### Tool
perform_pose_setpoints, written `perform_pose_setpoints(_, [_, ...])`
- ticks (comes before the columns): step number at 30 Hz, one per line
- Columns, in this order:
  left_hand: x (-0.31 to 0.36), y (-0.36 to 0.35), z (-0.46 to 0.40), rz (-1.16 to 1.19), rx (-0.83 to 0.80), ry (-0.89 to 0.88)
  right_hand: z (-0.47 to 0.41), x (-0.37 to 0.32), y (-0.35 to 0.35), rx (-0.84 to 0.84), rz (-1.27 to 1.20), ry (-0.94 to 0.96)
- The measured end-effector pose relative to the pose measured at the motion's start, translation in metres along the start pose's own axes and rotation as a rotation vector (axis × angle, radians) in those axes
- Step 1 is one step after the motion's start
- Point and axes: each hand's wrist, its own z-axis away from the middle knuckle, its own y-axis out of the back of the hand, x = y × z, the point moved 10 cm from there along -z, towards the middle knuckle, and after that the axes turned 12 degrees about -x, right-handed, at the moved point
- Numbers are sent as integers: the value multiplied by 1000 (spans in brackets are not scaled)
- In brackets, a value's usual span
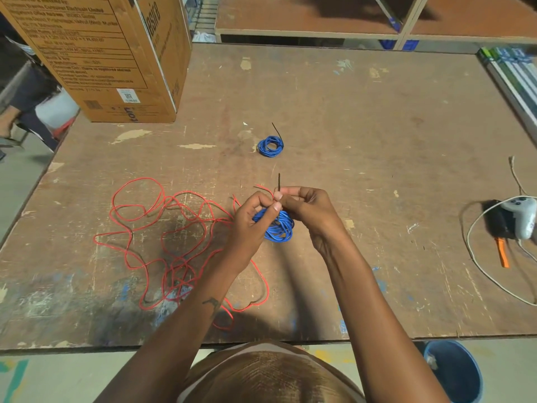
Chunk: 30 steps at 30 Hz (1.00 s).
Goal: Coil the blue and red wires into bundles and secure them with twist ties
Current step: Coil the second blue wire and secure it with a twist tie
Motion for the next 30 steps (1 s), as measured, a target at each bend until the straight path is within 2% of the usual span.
perform_pose_setpoints(6, [1, -5, -12, 2, -26, 4, -8, -5, 4, 176, 126, 121])
perform_pose_setpoints(12, [1, 0, -17, 6, -57, 1, -17, -2, -1, 197, 44, 167])
perform_pose_setpoints(15, [-7, 1, -18, -39, -108, 25, -26, -16, 11, 204, 146, 171])
perform_pose_setpoints(18, [-10, 2, -21, -164, -157, 22, -35, -35, 27, 243, 295, 203])
perform_pose_setpoints(22, [6, 22, -33, -462, 31, -57, -44, -35, 26, 235, 451, 161])
perform_pose_setpoints(25, [19, 33, -46, -742, 128, -127, -60, -10, 21, 223, 532, 14])
perform_pose_setpoints(27, [19, 32, -62, -876, 71, -170, -74, 10, 19, 203, 430, -84])
perform_pose_setpoints(30, [9, 30, -88, -944, -24, -211, -95, 24, 21, 163, 150, -98])
